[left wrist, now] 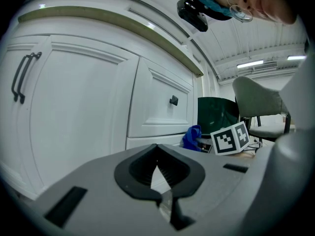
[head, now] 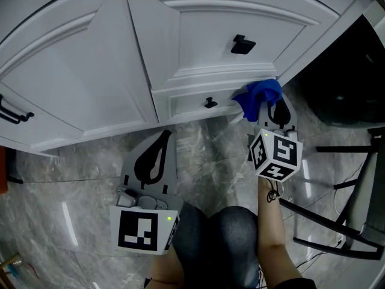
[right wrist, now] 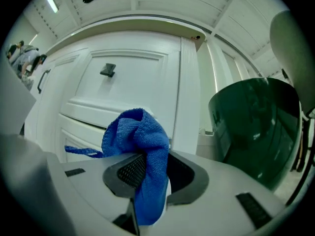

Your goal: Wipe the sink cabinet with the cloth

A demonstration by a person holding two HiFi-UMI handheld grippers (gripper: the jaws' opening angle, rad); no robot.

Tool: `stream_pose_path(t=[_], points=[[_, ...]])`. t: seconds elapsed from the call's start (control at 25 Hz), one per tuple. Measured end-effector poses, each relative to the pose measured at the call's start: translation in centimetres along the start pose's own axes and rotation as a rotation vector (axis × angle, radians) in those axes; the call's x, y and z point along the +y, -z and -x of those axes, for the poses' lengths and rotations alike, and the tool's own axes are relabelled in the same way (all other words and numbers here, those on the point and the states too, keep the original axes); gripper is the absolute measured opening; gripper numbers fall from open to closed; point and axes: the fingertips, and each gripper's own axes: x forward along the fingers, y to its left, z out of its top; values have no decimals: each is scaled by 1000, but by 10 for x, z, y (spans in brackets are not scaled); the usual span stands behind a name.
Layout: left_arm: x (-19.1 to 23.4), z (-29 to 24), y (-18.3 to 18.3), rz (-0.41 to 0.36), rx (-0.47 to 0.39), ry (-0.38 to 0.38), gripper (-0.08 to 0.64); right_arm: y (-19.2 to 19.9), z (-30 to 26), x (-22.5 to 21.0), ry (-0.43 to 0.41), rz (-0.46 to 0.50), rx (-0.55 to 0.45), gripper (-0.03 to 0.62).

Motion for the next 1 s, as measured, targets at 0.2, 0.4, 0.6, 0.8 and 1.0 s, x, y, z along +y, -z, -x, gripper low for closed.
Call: stream_pose_path(t=[0.2,0.4,0.6,0.8,1.0], points=[[6,8,-7,-8,-18,-28,3,-14,19,64,-188,22,-40,117],[7,14,-14,-6,-44,-37,3,-10,34,162,-469,105,-46,117],[8,18,-14,-2,-45,-41,3,1,42,238,-635,255,-36,117],[14,24,-16,-7,-49,-47,3,25,27,250,-637,186,8,117],[16,24,-13,9,-47,-27,3,25,18,247,-628,123,13,117]])
